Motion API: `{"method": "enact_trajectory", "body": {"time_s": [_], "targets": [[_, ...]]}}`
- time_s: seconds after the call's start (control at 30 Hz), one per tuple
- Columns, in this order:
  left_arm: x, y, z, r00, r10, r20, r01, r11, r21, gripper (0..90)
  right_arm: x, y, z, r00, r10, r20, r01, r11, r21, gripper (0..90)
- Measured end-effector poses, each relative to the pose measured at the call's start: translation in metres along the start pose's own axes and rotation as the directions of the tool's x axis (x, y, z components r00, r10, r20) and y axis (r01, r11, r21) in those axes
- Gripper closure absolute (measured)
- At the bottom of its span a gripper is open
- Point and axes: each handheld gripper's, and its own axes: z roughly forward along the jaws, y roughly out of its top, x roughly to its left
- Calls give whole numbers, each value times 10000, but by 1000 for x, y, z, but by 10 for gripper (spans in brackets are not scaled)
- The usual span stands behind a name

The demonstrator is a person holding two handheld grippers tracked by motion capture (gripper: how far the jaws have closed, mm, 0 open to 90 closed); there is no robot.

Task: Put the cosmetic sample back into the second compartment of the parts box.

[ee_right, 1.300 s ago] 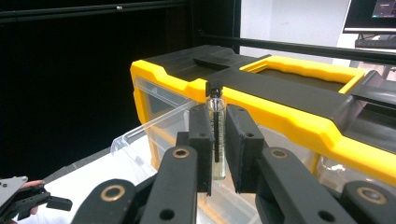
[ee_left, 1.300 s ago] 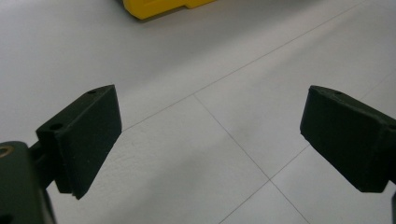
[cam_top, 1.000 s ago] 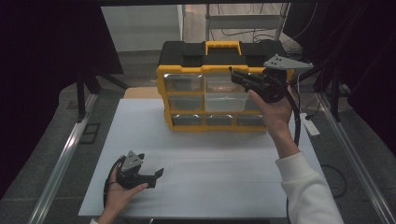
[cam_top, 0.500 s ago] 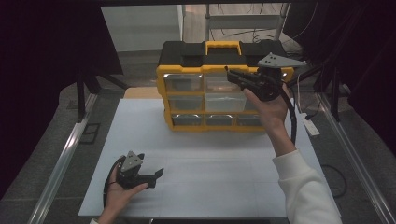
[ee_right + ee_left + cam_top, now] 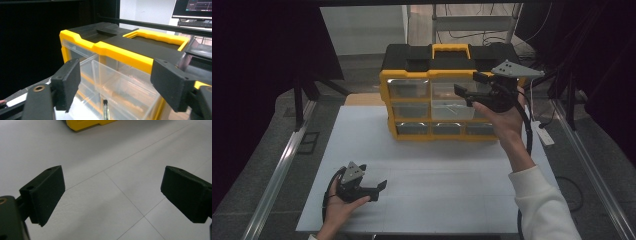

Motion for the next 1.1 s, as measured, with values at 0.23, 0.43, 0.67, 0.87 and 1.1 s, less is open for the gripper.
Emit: {"method": "enact_trajectory", "body": {"time_s": [0.23,0.43,0.67,0.87,1.1], "targets": [[-1,3,-2,9999,-26,112,28,9999,-133,58,-4,-13,-28,9995,215,-212,-218,9997,-128,201],[-1,4,-3,9999,31,158,-29,9998,-176,58,1,-31,-50,9996,91,-273,-93,9999,-80,182],[-1,4,-3,9999,7,118,-4,9997,-235,58,7,-59,-70,9994,125,-332,-117,9996,242,167],[-2,4,-3,9999,4,131,-1,9998,-219,58,6,-86,-83,9987,268,-432,-248,9986,462,165],[0,3,-4,9999,25,129,-22,9996,-270,58,1,-128,-94,9976,620,-302,-590,9940,919,167]]}}
